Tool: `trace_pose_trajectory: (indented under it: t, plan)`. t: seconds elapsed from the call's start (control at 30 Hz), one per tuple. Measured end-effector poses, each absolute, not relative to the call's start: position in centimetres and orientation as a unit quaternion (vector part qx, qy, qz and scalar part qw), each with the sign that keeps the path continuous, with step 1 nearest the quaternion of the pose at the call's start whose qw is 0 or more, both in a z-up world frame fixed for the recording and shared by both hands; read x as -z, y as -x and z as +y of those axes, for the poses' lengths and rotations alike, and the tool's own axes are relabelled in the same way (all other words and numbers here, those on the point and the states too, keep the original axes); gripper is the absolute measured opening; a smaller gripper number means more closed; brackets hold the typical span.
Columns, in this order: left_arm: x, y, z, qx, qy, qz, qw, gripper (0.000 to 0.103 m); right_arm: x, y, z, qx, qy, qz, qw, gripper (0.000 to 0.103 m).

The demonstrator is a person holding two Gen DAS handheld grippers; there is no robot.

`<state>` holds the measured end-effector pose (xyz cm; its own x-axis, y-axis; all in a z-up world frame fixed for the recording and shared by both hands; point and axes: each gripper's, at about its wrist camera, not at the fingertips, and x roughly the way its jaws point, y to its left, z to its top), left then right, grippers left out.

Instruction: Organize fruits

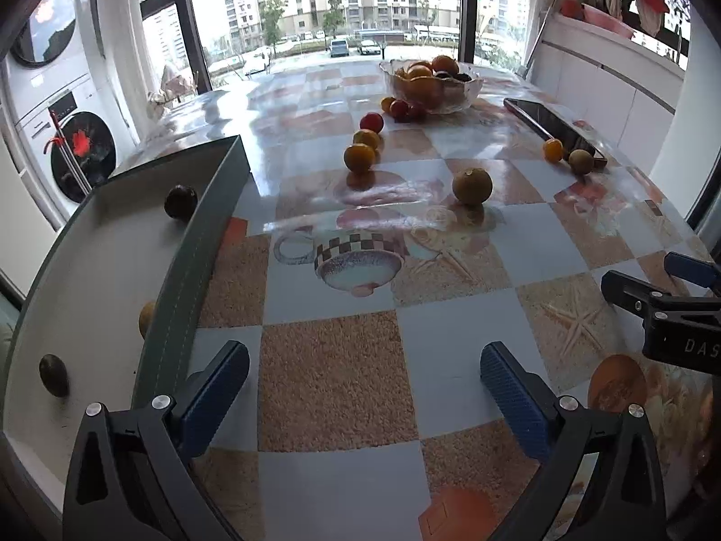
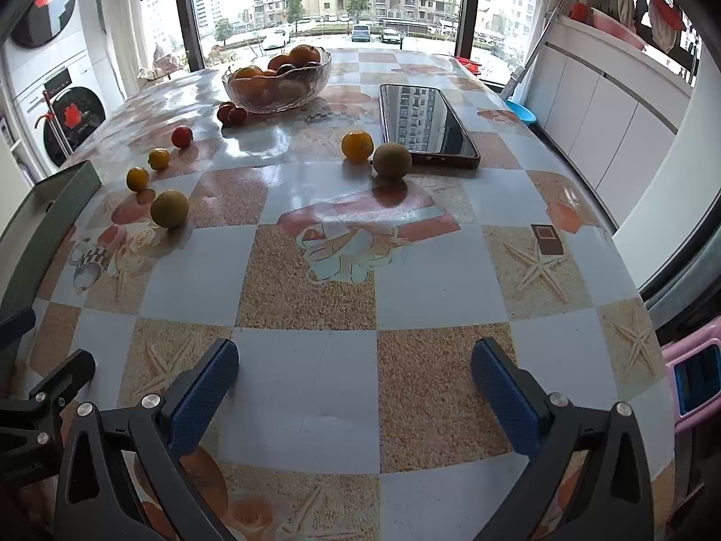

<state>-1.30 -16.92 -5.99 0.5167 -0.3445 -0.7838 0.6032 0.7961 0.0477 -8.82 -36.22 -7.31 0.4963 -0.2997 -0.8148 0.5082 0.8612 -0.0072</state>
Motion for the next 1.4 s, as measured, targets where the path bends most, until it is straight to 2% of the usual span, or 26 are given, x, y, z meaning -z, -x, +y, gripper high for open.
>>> trace_pose_trajectory:
  t: [1.17, 1.4]
  plan:
    - [6.1, 1.4, -16.9, 0.277, -0.158, 0.407, 0.856, 0.103, 7.4, 9.0, -36.2, 0.236, -0.118, 0.442, 0.858, 0.103]
    - [5.8, -0.4, -18.5, 0.282, -0.163, 0.445, 0.834, 0.103, 7.4, 9.0, -36.1, 0.236, -0.118, 0.442, 0.857, 0.103]
